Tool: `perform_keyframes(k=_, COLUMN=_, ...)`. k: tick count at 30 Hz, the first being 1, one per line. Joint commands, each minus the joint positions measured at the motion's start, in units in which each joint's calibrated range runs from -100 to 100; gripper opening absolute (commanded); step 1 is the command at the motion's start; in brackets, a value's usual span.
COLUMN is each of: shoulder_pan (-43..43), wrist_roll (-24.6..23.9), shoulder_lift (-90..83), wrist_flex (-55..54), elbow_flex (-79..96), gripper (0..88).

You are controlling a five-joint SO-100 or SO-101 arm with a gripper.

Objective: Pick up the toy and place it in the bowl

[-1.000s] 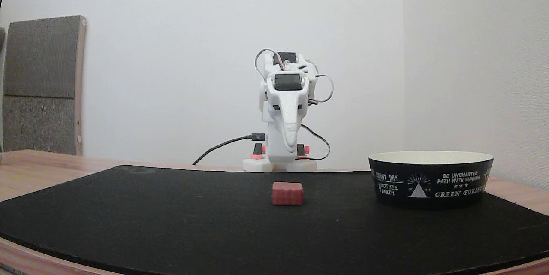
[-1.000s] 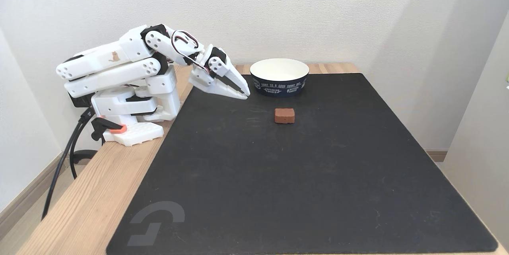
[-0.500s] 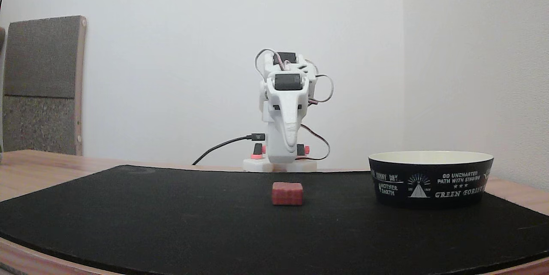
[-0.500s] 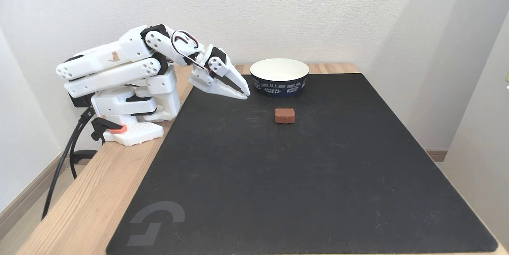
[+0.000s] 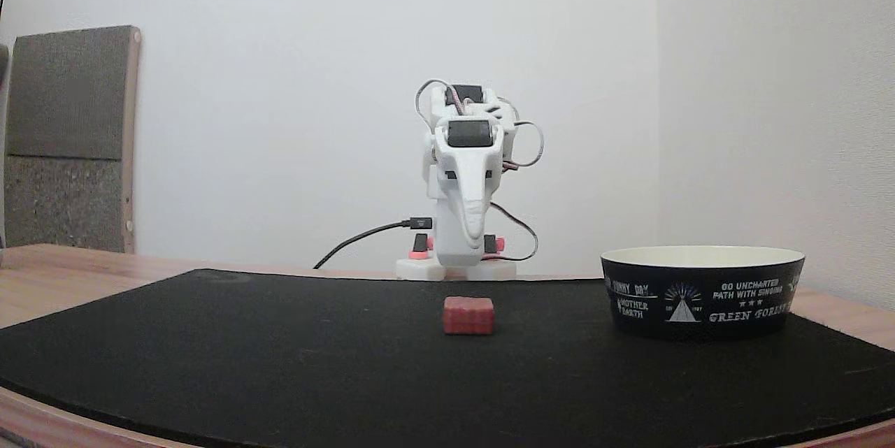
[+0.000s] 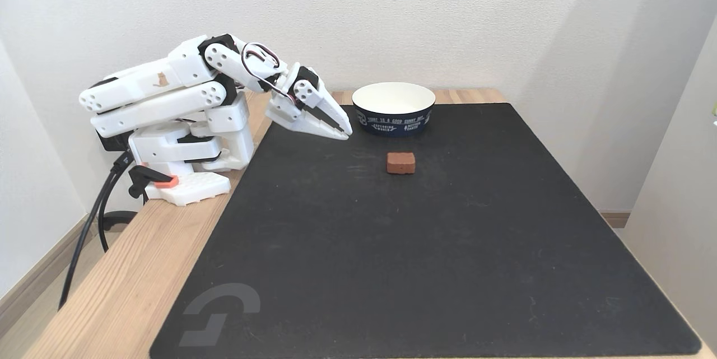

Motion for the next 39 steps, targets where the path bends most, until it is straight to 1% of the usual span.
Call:
perform_keyframes(k=1, shoulder_pan=-0.11, wrist_roll=0.25, shoulder_lift=-0.58, wrist_flex=0.03, elbow_flex=0.69, gripper=2.4)
perform_keyframes(k=2, shoulder_pan=-0.11, wrist_roll=0.25, shoulder_lift=-0.58, wrist_flex=0.03, elbow_flex=0.69, gripper=3.0)
perform_keyframes(k=7, shoulder_pan=-0.11, wrist_roll=-0.06, shoulder_lift=-0.58, wrist_flex=0.12, elbow_flex=0.69, gripper=26.6)
perform_keyframes(k=8, shoulder_pan=-0.11, wrist_roll=-0.06, shoulder_lift=-0.58, wrist_flex=0.2, elbow_flex=0.69, gripper=33.5)
perform_keyframes(k=10, shoulder_pan=-0.02, wrist_roll=-0.06, shoulder_lift=-0.58, wrist_flex=0.12, elbow_flex=0.69, gripper=37.2)
perform_keyframes(k=16, shoulder_pan=0.73, wrist_roll=-0.12, shoulder_lift=0.08, wrist_flex=-0.05, elbow_flex=0.15, gripper=37.2)
perform_keyframes(k=19, shoulder_pan=0.65, wrist_roll=-0.12, shoulder_lift=7.42, wrist_flex=-0.05, elbow_flex=-5.26, gripper=37.7)
perform_keyframes(k=21, shoulder_pan=0.48, wrist_roll=0.09, shoulder_lift=15.84, wrist_flex=-0.14, elbow_flex=-11.66, gripper=37.7)
perform_keyframes(k=22, shoulder_pan=0.31, wrist_roll=0.2, shoulder_lift=24.93, wrist_flex=-0.14, elbow_flex=-18.69, gripper=37.8)
perform_keyframes(k=25, shoulder_pan=0.06, wrist_roll=0.25, shoulder_lift=40.35, wrist_flex=-0.14, elbow_flex=-30.5, gripper=37.8)
perform_keyframes(k=26, shoulder_pan=0.06, wrist_roll=0.25, shoulder_lift=50.52, wrist_flex=1.05, elbow_flex=-38.52, gripper=37.8)
perform_keyframes(k=30, shoulder_pan=0.06, wrist_roll=0.35, shoulder_lift=68.61, wrist_flex=7.4, elbow_flex=-52.31, gripper=37.8)
perform_keyframes(k=31, shoulder_pan=0.06, wrist_roll=0.35, shoulder_lift=76.87, wrist_flex=10.53, elbow_flex=-58.8, gripper=37.8)
perform_keyframes(k=36, shoulder_pan=0.65, wrist_roll=0.35, shoulder_lift=94.54, wrist_flex=17.64, elbow_flex=-75.29, gripper=37.8)
perform_keyframes(k=39, shoulder_pan=0.65, wrist_roll=0.35, shoulder_lift=100.71, wrist_flex=21.12, elbow_flex=-83.13, gripper=37.8)
